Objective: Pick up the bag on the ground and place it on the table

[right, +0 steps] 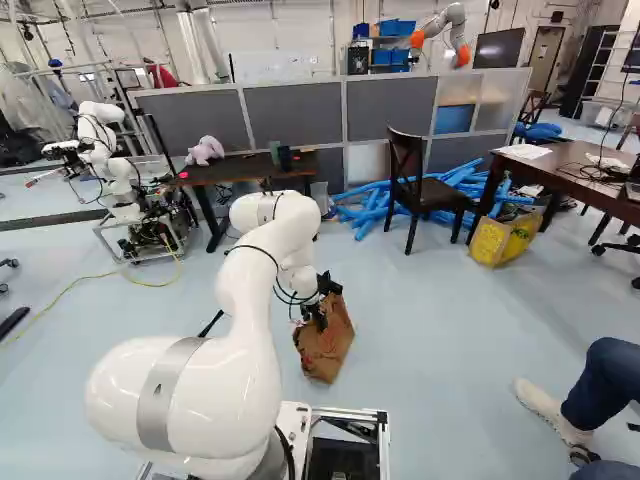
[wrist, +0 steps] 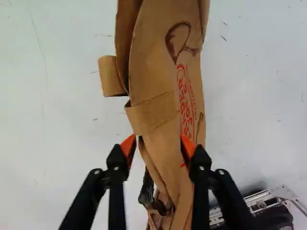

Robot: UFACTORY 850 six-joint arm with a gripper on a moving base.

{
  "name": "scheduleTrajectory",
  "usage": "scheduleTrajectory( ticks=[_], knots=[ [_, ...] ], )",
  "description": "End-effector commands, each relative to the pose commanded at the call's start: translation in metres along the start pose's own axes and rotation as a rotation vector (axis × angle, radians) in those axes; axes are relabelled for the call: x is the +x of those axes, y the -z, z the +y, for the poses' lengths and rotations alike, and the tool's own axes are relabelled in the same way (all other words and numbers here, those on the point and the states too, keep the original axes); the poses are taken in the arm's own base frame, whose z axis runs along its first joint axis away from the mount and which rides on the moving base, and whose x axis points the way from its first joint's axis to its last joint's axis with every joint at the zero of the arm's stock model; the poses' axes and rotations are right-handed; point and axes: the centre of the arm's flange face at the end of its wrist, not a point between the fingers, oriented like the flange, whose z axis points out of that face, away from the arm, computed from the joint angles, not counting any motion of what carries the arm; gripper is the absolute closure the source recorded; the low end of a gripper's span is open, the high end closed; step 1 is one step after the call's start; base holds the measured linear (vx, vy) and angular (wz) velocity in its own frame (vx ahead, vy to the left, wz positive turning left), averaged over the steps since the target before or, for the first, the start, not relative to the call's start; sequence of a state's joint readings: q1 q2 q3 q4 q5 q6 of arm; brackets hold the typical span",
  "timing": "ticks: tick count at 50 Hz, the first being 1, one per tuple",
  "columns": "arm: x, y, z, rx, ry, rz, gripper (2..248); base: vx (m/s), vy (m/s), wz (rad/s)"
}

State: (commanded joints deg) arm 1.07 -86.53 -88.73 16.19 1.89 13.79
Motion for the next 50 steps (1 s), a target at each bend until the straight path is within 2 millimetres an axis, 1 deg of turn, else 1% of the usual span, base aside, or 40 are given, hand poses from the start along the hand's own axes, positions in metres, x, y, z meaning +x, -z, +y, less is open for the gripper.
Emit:
scheduleTrajectory(
  ticks=[3, 4, 8, 9, 14, 15, 19, 20, 33, 50],
  knots=[
    [0.0, 0.0, 0.0, 0.0, 0.0, 0.0, 107, 0.0, 0.0, 0.0],
    [0.0, 0.0, 0.0, 0.0, 0.0, 0.0, 145, 0.0, 0.0, 0.0],
    [0.0, 0.0, 0.0, 0.0, 0.0, 0.0, 145, 0.0, 0.0, 0.0],
    [0.0, 0.0, 0.0, 0.0, 0.0, 0.0, 183, 0.0, 0.0, 0.0],
    [0.0, 0.0, 0.0, 0.0, 0.0, 0.0, 183, 0.0, 0.0, 0.0],
    [0.0, 0.0, 0.0, 0.0, 0.0, 0.0, 217, 0.0, 0.0, 0.0],
    [0.0, 0.0, 0.0, 0.0, 0.0, 0.0, 217, 0.0, 0.0, 0.0],
    [0.0, 0.0, 0.0, 0.0, 0.0, 0.0, 225, 0.0, 0.0, 0.0],
    [0.0, 0.001, 0.0, 0.0, 0.0, 0.0, 225, 0.0, 0.0, 0.0],
    [-0.001, 0.022, -0.001, 0.001, 0.003, 0.001, 225, 0.0, 0.0, 0.0]
  ],
)
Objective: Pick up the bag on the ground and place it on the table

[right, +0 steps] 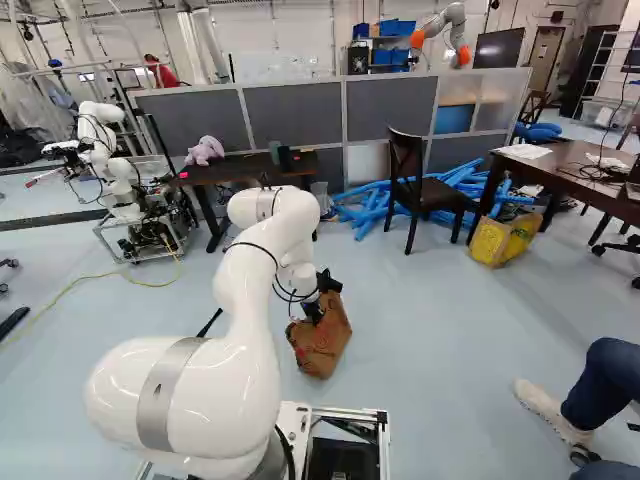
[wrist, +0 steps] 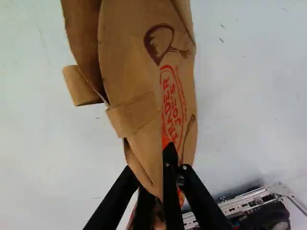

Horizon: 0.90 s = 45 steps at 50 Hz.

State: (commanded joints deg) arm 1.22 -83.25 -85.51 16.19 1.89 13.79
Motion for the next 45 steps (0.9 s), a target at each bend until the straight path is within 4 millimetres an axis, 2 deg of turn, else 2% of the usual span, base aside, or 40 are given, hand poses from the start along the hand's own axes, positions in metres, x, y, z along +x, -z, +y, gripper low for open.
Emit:
scheduleTrajectory(
  ticks=[45],
  knots=[
    [-0.044, 0.071, -0.023, -0.007, 0.132, -0.026, 225, 0.0, 0.0, 0.0]
  ],
)
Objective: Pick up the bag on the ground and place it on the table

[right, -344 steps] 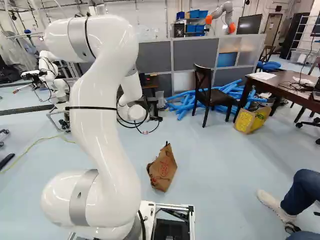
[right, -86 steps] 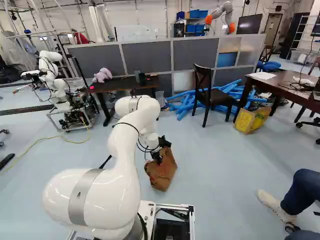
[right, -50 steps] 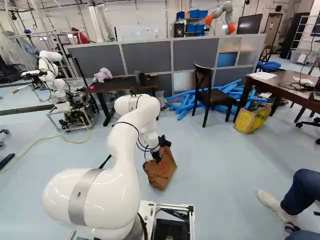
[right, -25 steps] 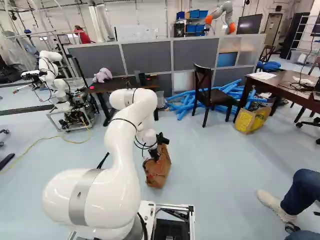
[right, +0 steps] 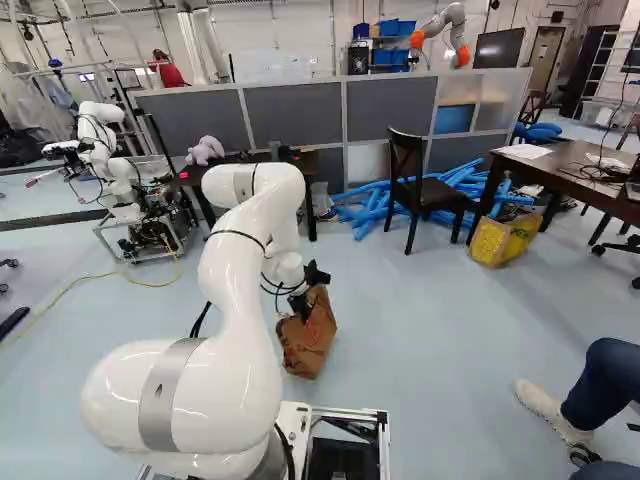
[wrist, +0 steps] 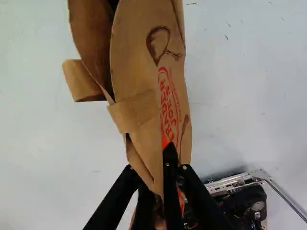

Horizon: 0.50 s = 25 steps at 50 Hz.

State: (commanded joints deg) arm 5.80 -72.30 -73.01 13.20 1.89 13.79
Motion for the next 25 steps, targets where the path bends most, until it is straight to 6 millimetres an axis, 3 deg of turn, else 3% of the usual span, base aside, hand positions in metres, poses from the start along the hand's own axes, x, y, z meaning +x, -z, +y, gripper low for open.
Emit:
scheduleTrajectory(
  ticks=[25],
  knots=[
    [-0.027, 0.039, -0.007, -0.005, 0.038, -0.013, 225, 0.0, 0.0, 0.0]
  ],
)
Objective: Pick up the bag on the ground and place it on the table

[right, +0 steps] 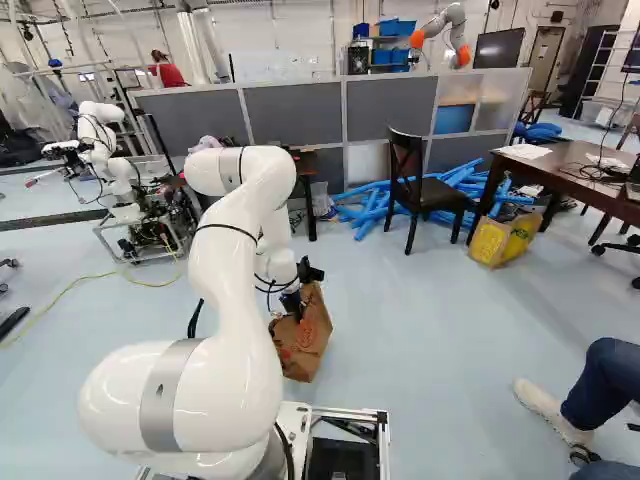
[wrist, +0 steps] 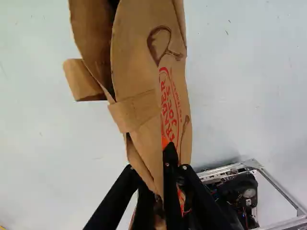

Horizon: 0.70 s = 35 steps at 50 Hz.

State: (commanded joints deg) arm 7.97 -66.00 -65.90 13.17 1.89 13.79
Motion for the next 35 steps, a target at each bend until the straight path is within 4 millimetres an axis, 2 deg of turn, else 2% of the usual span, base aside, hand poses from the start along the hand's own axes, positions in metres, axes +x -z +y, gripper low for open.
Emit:
scheduleTrajectory(
  ticks=[35],
  knots=[
    [-0.034, 0.054, -0.003, -0.002, 0.039, -0.011, 225, 0.0, 0.0, 0.0]
  ],
)
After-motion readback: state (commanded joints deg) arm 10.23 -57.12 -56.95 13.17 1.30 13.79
